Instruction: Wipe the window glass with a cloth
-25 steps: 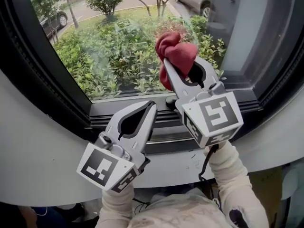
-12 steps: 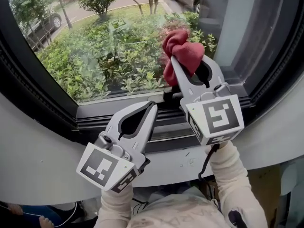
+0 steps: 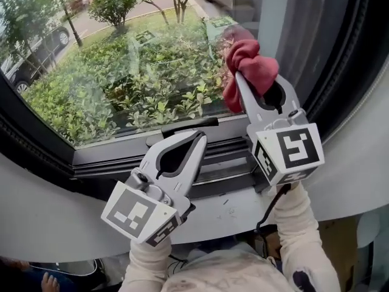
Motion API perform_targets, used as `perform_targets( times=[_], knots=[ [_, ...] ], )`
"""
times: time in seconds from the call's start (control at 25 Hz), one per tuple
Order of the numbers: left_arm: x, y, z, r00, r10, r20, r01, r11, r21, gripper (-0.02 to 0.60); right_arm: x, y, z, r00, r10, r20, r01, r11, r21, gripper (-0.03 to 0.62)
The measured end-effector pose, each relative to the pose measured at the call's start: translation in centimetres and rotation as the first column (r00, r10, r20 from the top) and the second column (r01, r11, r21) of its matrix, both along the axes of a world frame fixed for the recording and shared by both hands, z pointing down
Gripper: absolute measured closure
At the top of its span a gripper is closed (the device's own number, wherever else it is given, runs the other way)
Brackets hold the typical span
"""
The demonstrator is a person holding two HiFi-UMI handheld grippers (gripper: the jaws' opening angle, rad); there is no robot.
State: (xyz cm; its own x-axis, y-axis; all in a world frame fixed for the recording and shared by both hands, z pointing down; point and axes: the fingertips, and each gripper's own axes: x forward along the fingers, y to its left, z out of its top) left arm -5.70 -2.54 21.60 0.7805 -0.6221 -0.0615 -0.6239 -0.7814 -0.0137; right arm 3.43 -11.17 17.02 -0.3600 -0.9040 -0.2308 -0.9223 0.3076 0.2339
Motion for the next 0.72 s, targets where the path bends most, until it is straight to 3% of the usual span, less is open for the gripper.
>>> perform_targets(
  times=[0.36,0.72],
  knots=[
    [6.4,-0.7,0.3,0.999,0.046,0.01,-0.046,0.999,0.007,0.58,6.9,-0.3,0.5,0.999,0.04,0.025,-0.04,0.999,-0.007,0.48],
    [6.2,-0.1,0.0,0.999,0.025,0.02,-0.026,1.0,0.007,0.58,6.9,-0.2,2.1,0.998,0.057,0.029,-0.056,0.998,-0.018,0.484]
  ],
)
